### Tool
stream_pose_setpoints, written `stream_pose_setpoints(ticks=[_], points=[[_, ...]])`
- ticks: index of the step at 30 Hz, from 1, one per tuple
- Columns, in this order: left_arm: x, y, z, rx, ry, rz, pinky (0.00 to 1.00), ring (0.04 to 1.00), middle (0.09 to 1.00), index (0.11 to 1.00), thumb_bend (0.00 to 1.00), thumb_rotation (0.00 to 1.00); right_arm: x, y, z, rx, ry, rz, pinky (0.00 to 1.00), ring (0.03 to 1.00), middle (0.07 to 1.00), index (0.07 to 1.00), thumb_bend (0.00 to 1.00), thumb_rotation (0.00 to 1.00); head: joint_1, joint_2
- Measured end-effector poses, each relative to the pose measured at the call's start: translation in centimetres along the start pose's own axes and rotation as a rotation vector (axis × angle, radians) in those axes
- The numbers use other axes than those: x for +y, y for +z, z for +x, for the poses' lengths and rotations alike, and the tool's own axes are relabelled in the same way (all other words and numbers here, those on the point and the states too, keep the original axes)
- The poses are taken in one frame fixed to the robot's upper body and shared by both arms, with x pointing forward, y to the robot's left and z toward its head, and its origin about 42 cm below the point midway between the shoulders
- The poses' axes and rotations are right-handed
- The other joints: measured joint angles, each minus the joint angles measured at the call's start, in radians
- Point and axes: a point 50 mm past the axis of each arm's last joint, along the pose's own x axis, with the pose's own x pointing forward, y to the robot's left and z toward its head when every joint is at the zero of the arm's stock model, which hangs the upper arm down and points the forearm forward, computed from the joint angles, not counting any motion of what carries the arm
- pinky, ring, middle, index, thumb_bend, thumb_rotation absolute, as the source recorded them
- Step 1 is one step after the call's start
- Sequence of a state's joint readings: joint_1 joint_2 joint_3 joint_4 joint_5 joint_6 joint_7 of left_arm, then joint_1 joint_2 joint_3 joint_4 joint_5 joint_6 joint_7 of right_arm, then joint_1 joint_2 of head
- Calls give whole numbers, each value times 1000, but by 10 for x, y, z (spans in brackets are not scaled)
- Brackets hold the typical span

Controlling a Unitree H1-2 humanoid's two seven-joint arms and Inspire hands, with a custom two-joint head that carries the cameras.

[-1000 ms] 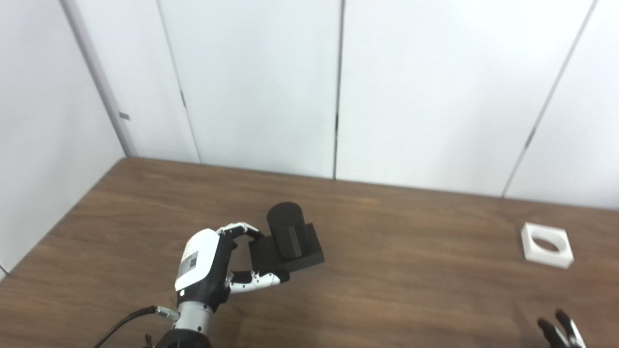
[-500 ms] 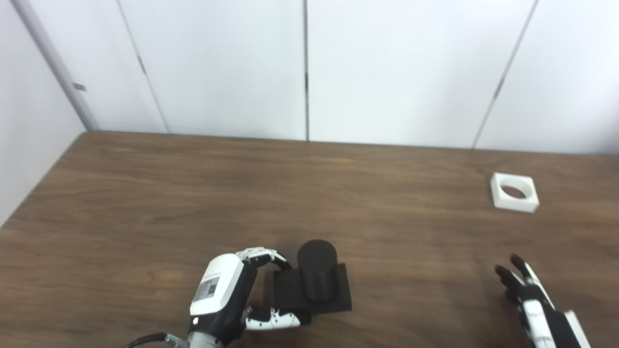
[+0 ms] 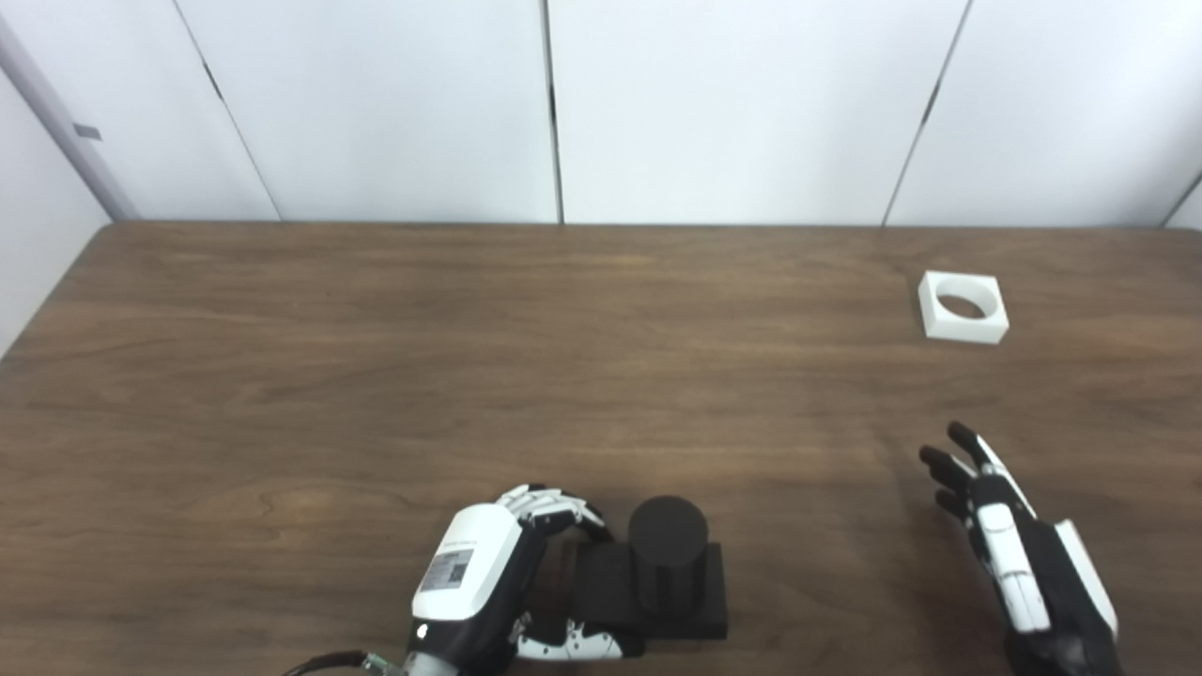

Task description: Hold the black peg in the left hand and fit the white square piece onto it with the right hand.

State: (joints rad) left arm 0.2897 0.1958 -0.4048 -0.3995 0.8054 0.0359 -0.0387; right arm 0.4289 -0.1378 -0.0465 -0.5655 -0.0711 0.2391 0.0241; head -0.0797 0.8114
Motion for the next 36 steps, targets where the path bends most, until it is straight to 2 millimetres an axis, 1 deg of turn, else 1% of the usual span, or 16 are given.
stream_pose_setpoints(ticks=[7, 15, 16, 17, 21, 22, 23, 24, 25, 27, 28, 29, 30, 32, 34, 36], points=[[-5, -3, 7, -38, -15, 26, 852, 789, 719, 482, 521, 46, 2, 4, 0, 4, 0, -9, 899, 904, 870, 935, 489, 1000, -17, 9], [-9, -3, 8, -49, -25, 80, 887, 810, 732, 482, 521, 47, 2, 4, 0, 4, 7, -13, 909, 912, 879, 930, 491, 1000, -35, 15], [-9, -3, 8, -51, -27, 85, 890, 814, 736, 482, 521, 47, 2, 5, -1, 3, 6, -14, 917, 915, 880, 925, 484, 1000, -37, 15], [-9, -4, 8, -53, -28, 87, 896, 821, 743, 482, 522, 47, 1, 6, -1, 2, 4, -15, 965, 924, 886, 921, 474, 1000, -38, 17], [-10, -4, 8, -57, -36, 95, 908, 835, 755, 482, 522, 48, -4, 14, -1, -9, 0, -52, 995, 933, 898, 922, 499, 1000, -45, 17], [-11, -4, 8, -57, -38, 97, 911, 839, 758, 482, 522, 48, -7, 17, 0, -13, 3, -72, 986, 940, 910, 920, 512, 973, -48, 18], [-11, -5, 8, -57, -40, 98, 914, 842, 761, 482, 522, 48, -11, 21, 1, -18, 1, -98, 944, 928, 906, 911, 501, 932, -48, 18], [-11, -5, 8, -55, -42, 99, 916, 844, 763, 482, 522, 48, -15, 25, 4, -27, -3, -131, 923, 920, 902, 902, 505, 871, -52, 17], [-11, -6, 8, -53, -43, 99, 920, 847, 766, 482, 522, 48, -21, 30, 8, -32, -9, -173, 898, 907, 894, 889, 514, 761, -63, 17], [-10, -7, 8, -50, -46, 101, 918, 847, 765, 482, 522, 48, -34, 43, 20, -62, -29, -248, 866, 890, 882, 870, 550, 609, -78, 15], [-10, -7, 9, -48, -48, 101, 917, 847, 766, 482, 522, 48, -41, 50, 27, -80, -40, -280, 855, 887, 882, 861, 578, 536, -78, 15], [-9, -8, 9, -47, -49, 102, 916, 847, 766, 482, 522, 48, -47, 55, 33, -98, -46, -303, 849, 885, 882, 856, 593, 498, -78, 15], [-9, -8, 9, -47, -50, 103, 907, 841, 762, 482, 522, 48, -52, 61, 38, -119, -53, -326, 857, 890, 885, 851, 647, 420, -106, 11], [-9, -8, 9, -46, -55, 105, 904, 839, 762, 482, 522, 49, -61, 72, 50, -143, -54, -367, 854, 889, 885, 849, 698, 380, -114, 9], [-7, -8, 9, -48, -63, 112, 903, 838, 761, 482, 522, 49, -69, 84, 63, -176, -52, -426, 868, 895, 893, 862, 740, 372, -129, 9], [-6, -7, 10, -47, -71, 121, 896, 831, 757, 482, 522, 49, -76, 93, 74, -194, -47, -489, 895, 911, 912, 885, 776, 337, -143, 6]])
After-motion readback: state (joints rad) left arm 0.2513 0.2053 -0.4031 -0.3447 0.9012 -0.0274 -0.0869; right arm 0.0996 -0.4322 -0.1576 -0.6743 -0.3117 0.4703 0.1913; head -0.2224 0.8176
